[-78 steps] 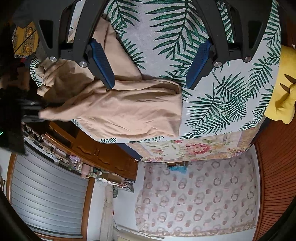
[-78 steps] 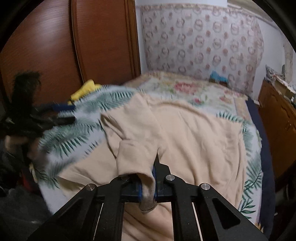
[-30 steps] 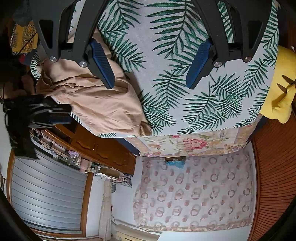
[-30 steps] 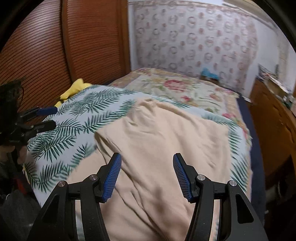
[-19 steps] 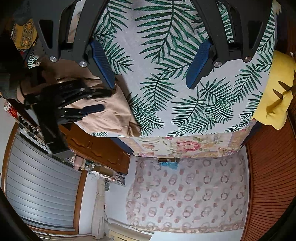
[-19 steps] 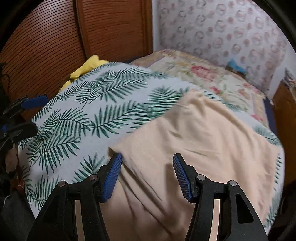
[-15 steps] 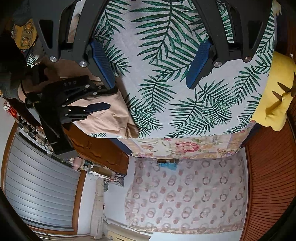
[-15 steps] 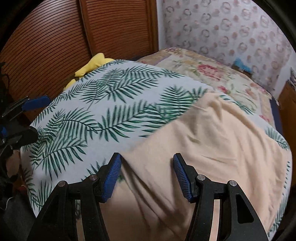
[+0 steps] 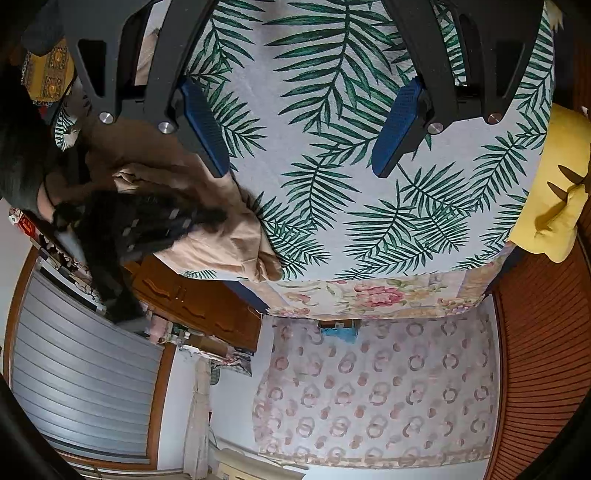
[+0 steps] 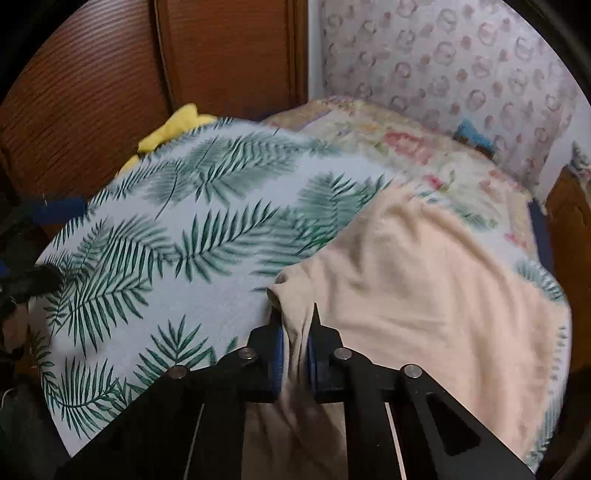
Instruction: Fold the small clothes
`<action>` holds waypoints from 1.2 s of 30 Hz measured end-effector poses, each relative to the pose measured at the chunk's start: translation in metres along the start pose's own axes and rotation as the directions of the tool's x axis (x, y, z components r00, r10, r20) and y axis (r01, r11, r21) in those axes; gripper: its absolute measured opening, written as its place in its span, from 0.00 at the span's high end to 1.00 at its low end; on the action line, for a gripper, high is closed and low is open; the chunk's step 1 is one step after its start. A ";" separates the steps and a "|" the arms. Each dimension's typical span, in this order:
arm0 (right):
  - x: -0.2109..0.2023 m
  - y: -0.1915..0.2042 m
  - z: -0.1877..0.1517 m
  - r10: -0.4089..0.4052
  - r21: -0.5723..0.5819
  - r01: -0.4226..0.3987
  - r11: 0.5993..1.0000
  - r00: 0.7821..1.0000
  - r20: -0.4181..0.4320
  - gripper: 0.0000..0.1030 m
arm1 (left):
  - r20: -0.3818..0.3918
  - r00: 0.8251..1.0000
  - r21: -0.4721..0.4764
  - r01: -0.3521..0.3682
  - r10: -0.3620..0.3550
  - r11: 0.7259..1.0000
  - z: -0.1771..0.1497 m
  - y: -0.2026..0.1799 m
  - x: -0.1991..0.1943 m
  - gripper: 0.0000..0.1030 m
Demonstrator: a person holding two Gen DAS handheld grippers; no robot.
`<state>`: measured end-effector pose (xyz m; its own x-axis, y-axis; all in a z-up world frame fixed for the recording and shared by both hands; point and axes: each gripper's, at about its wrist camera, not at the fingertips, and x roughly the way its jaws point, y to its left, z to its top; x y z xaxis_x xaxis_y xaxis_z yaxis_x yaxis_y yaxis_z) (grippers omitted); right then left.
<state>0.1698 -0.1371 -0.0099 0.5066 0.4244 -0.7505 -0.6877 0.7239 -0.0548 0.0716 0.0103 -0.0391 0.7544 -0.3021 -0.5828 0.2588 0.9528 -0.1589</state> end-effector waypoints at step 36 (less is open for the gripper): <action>-0.055 -0.131 -0.021 -0.415 0.253 0.400 0.881 0.910 0.003 0.49 | -0.059 0.996 0.040 0.073 -0.071 0.997 -0.015 -0.039 0.016 0.22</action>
<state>0.2211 -0.2667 0.0246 0.7478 0.0878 -0.6581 -0.2711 0.9452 -0.1819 0.0644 -0.0306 -0.0539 0.6973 -0.3664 -0.6161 0.3369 0.9261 -0.1695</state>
